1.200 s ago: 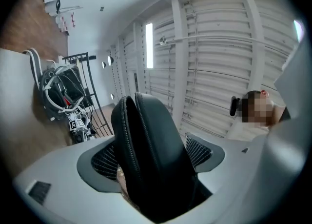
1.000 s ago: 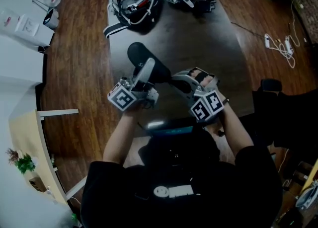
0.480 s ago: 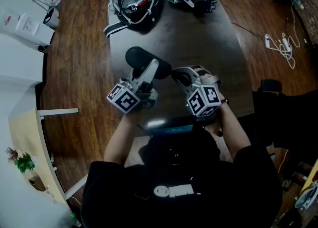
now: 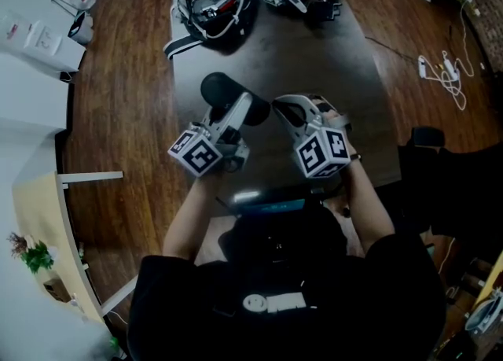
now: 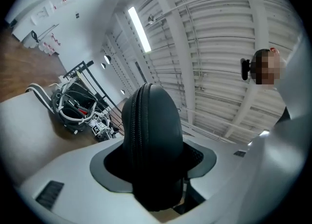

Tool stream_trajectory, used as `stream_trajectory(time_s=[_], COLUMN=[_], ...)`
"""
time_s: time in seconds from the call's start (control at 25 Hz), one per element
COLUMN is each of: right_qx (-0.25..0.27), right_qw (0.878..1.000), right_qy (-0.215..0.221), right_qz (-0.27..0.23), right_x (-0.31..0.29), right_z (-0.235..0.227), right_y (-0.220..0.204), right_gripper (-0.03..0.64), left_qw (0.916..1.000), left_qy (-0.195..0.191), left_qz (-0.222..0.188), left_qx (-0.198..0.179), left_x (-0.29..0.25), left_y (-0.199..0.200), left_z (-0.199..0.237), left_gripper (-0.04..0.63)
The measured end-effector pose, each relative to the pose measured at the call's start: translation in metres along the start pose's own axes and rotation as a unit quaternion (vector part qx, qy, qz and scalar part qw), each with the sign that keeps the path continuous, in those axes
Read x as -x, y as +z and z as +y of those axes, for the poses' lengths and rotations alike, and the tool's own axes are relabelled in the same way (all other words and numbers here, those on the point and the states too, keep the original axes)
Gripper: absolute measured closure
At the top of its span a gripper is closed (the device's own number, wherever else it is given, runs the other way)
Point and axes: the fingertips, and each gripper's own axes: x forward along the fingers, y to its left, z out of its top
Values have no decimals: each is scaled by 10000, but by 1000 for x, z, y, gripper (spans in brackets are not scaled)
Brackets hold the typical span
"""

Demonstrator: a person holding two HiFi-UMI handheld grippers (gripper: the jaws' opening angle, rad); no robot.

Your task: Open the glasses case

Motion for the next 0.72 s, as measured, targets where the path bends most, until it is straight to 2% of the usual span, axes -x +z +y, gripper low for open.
stream_trajectory(time_s=[0.08, 0.16, 0.24, 0.36, 0.44, 0.6, 0.72], right_qx=[-29, -101, -193, 23, 238, 70, 249], right_qw=[10000, 9998, 9991, 9986, 9984, 9969, 9970], right_qy=[30, 92, 175, 91, -93, -209, -395], right_qz=[0, -108, -336, -522, -508, -755, -614], right_x=[1, 0, -1, -9, -14, -6, -13], right_z=[-1, 1, 4, 8, 6, 7, 4], right_y=[0, 8, 23, 41, 42, 56, 53], right_gripper=[577, 492, 395, 379, 368, 305, 281], left_qw=[9998, 9991, 9983, 9967, 9957, 9920, 9939], left_qy=[152, 343, 419, 405, 481, 615, 292], left_qz=[-93, -207, -405, -664, -790, -1098, -1062], left_qx=[-123, -166, 2, 234, 73, -79, -18], left_x=[-2, -2, -3, -9, -12, -6, -11], left_y=[6, 11, 18, 22, 23, 32, 28], left_z=[3, 11, 14, 7, 3, 1, -10], left_gripper=[327, 327, 325, 322, 322, 322, 322])
